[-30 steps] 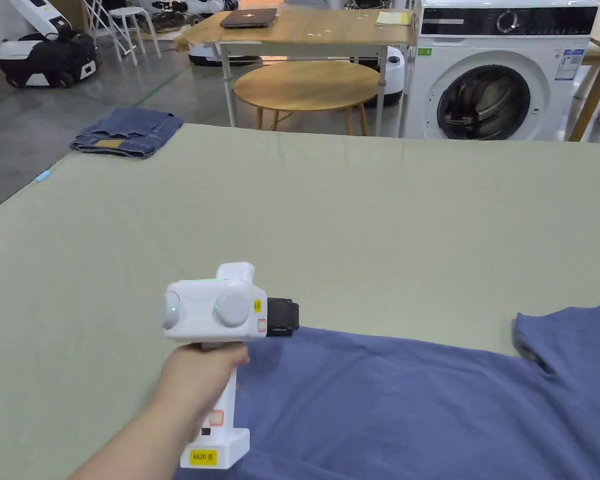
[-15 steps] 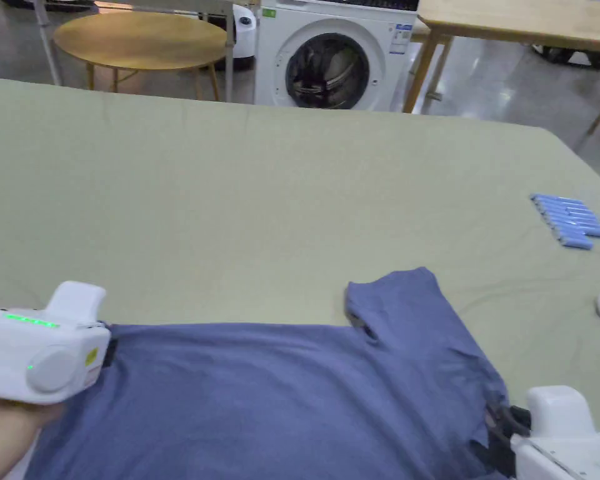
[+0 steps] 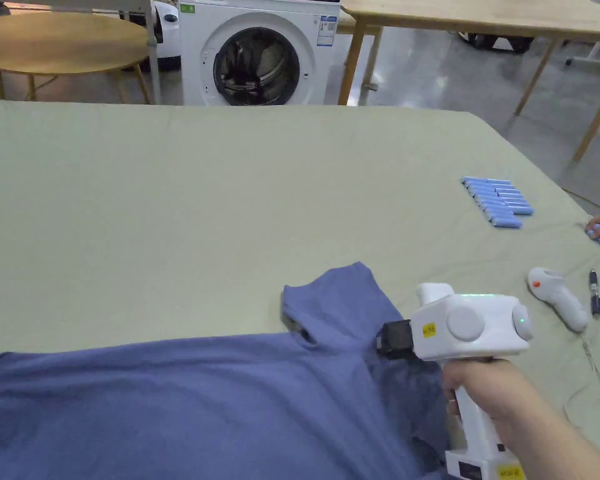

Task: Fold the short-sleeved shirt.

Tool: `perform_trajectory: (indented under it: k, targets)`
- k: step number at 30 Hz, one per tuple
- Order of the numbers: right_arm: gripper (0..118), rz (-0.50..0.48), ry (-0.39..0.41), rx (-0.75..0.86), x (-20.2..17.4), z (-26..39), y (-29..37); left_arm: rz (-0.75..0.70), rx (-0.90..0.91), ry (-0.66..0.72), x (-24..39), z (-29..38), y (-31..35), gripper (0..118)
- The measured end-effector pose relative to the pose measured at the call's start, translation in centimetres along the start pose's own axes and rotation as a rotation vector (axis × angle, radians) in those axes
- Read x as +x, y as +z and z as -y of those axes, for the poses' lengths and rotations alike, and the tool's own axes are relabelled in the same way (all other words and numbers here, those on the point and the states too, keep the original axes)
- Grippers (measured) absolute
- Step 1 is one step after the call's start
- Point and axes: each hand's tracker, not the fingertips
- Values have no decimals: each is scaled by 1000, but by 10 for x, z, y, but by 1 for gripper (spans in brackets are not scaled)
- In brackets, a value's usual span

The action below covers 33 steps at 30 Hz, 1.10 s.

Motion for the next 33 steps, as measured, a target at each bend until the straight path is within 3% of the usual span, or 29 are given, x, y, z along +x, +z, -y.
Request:
perform_trajectory:
  k: [1,3,6,10,14,19,24,28,33]
  targets:
    - [56,-25,53,89,-4,4,10,9,-1,13,-1,1,2,0]
    - [0,-96,92,75,-3,8,18,14,2,31,-6,3,3,0]
    - [0,-114,72,93,3,16,43,18,7,50,-11,5,11,0]
    - [0,-194,-8,230,18,32,103,50,49,85,-21,11,48,0]
    - [0,-241,32,330,17,75,186,102,98,131,-35,31,99,0]
    - [0,-245,109,335,17,149,249,195,89,211,-47,79,148,0]
    - [0,-212,155,252,17,219,245,200,5,199,-42,142,160,0]
    - [0,-117,180,157,13,262,208,175,-61,153,-27,183,147,0]
    - [0,-74,103,112,20,279,157,70,-143,41,-1,218,117,0]
